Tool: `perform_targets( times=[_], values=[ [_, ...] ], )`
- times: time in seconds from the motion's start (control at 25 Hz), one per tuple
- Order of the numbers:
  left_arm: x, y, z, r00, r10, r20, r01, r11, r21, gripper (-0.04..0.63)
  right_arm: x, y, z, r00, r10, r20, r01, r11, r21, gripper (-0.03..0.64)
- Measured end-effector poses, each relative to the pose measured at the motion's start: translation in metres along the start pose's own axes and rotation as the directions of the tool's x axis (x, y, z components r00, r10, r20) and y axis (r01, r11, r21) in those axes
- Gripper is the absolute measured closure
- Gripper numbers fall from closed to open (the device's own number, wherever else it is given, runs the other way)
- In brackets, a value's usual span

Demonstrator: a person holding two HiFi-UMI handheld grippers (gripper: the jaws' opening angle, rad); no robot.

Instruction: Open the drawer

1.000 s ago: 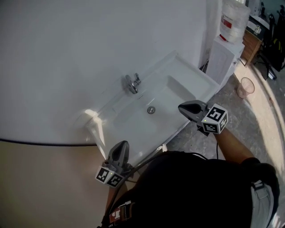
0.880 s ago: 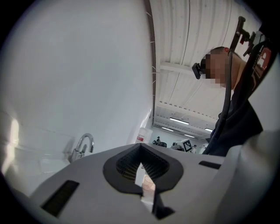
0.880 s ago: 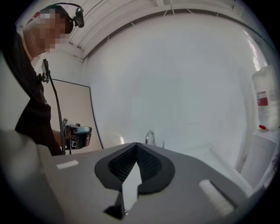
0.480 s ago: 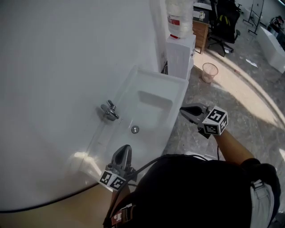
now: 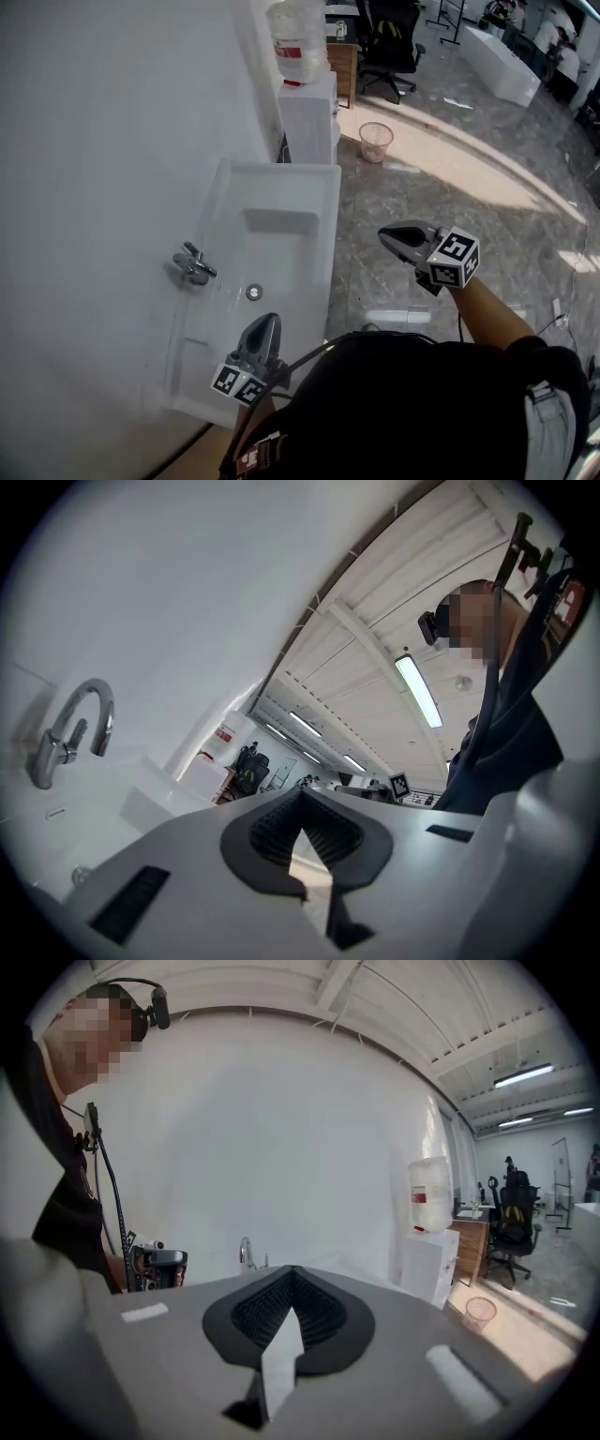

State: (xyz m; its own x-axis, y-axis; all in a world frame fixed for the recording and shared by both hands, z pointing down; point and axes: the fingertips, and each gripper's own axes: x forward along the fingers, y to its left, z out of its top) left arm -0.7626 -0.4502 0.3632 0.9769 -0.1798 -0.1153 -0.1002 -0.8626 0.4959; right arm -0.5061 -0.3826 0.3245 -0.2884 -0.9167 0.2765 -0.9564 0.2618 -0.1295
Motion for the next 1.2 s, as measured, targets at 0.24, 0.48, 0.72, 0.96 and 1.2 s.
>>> perform_targets(
  times=[0.24,0.48,0.72,0.96,1.2],
  values=[
    [0.06,-0.035,-0.023,0.992,-0.112,-0.065,0.111,0.994,-0.022,0.598,-0.062,-0.04,-0.017,0.993,-0.109,0.038,0.107,0.993,0.046,0.618],
    [0.142,-0.075,-0.066,0.981,-0.141,-0.132,0.138,0.99,-0.034,0.598,-0.137,-0.108,-0.041,0.984,-0.167,0.067,0.16,0.983,0.089,0.618],
    [0.238,-0.128,-0.119,0.964,-0.175,-0.2,0.171,0.985,-0.04,0.598,-0.211,-0.183,-0.054,0.977,-0.191,0.096,0.182,0.978,0.099,0.618],
    [0.301,-0.165,-0.141,0.953,-0.191,-0.235,0.194,0.981,-0.014,0.598,-0.265,-0.232,-0.062,0.971,-0.211,0.112,0.202,0.976,0.084,0.618],
    [0.346,-0.164,-0.149,0.948,-0.181,-0.262,0.193,0.981,0.022,0.598,-0.282,-0.268,-0.072,0.964,-0.244,0.104,0.234,0.967,0.102,0.618]
  ],
)
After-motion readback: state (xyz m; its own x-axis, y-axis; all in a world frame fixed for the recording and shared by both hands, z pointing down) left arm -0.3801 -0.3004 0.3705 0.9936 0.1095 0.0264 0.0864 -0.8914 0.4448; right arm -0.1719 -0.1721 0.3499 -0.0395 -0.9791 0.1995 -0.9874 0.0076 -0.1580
